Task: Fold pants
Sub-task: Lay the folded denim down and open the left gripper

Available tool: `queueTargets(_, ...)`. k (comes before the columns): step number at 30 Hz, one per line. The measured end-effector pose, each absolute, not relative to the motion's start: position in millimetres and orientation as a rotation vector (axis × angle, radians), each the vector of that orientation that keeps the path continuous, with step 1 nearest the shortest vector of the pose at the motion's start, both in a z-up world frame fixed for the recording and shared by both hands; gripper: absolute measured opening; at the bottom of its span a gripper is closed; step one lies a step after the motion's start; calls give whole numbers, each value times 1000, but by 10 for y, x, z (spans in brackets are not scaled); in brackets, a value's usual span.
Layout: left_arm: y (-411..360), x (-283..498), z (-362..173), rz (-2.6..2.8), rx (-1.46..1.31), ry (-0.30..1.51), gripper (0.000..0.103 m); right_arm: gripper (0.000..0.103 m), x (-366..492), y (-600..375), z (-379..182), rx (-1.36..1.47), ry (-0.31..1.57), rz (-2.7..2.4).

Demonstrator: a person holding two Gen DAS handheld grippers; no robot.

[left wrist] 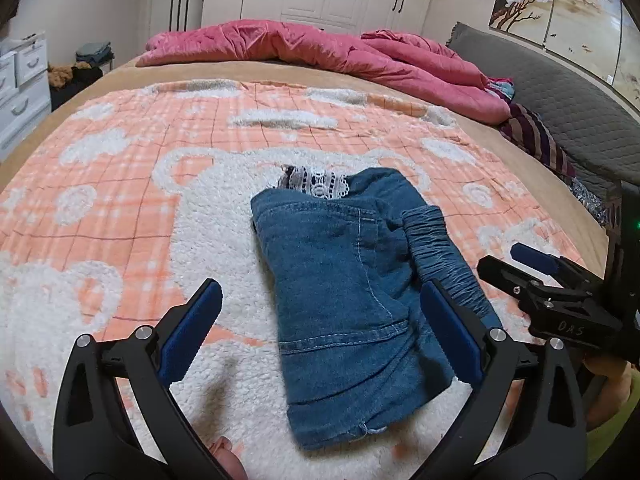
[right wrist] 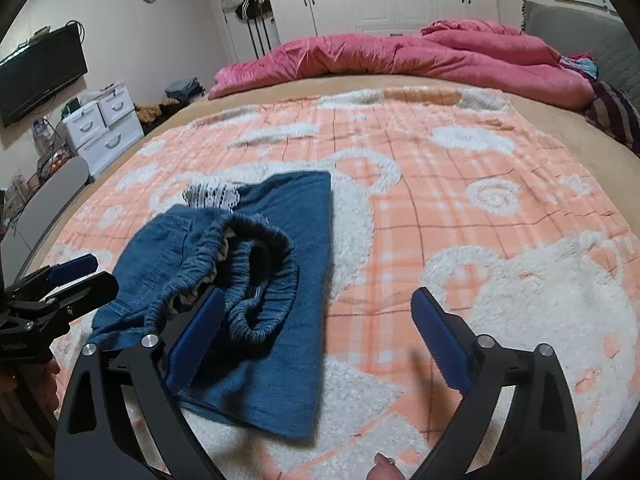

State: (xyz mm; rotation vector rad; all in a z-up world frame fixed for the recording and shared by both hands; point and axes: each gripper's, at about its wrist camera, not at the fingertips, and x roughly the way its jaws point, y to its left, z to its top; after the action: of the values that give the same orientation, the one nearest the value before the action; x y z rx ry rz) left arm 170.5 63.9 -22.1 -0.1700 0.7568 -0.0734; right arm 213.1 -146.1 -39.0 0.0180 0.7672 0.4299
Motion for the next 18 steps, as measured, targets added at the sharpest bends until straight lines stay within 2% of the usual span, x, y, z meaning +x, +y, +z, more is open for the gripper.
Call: queueTargets(18, 562, 1307, -31, -46, -135, 700, 93, 98, 1703, -1521, -173, 3, 690, 446)
